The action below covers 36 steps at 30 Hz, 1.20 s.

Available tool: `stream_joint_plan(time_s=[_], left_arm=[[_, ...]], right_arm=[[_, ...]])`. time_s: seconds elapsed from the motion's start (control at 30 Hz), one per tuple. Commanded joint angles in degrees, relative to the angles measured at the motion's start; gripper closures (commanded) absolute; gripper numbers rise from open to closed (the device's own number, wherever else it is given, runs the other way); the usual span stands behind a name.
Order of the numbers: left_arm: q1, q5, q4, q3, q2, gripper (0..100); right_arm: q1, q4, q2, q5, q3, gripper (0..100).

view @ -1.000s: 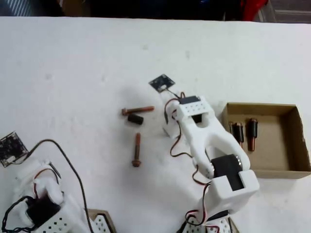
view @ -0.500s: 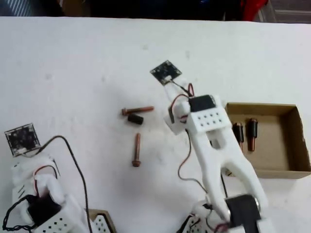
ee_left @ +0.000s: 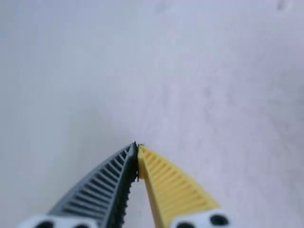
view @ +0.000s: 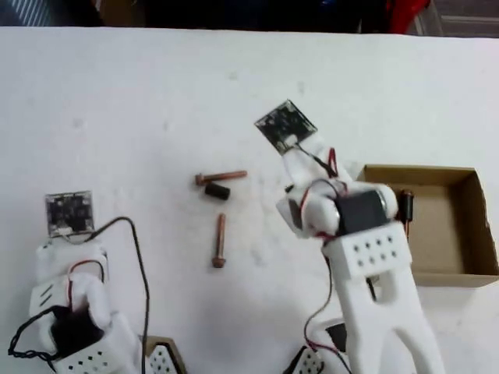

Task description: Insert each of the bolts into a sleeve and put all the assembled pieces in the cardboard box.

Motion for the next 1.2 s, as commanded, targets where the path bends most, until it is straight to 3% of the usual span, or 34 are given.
stream_joint_plan(time_s=[0.0, 0.27, 0.6, 0.8, 0.93, 1.17], left_arm=[[0.8, -1.2, -1.5, -3.5, -0.2, 98], [0.9, -1.1, 6.7, -14.2, 0.0, 98], [1.0, -1.1, 12.2, -20.5, 0.1, 98], [1.0, -1.0, 14.2, -24.2, 0.9, 98], [1.0, 1.2, 15.3, -28.1, 10.5, 98], [4.6, 2.2, 15.5, -38.4, 34.8, 98]], right_arm=[[-0.5, 1.9, -7.0, 0.5, -1.9, 98.0], [-0.3, 4.8, -20.4, 0.5, 5.5, 98.0], [-0.2, -13.8, -37.6, 0.3, 29.1, 97.8], [-0.2, -16.7, -38.0, -0.5, 33.4, 97.9], [-0.4, -16.7, -36.6, -5.7, 33.5, 97.9], [-0.2, -20.0, -36.7, -6.4, 37.7, 97.9]])
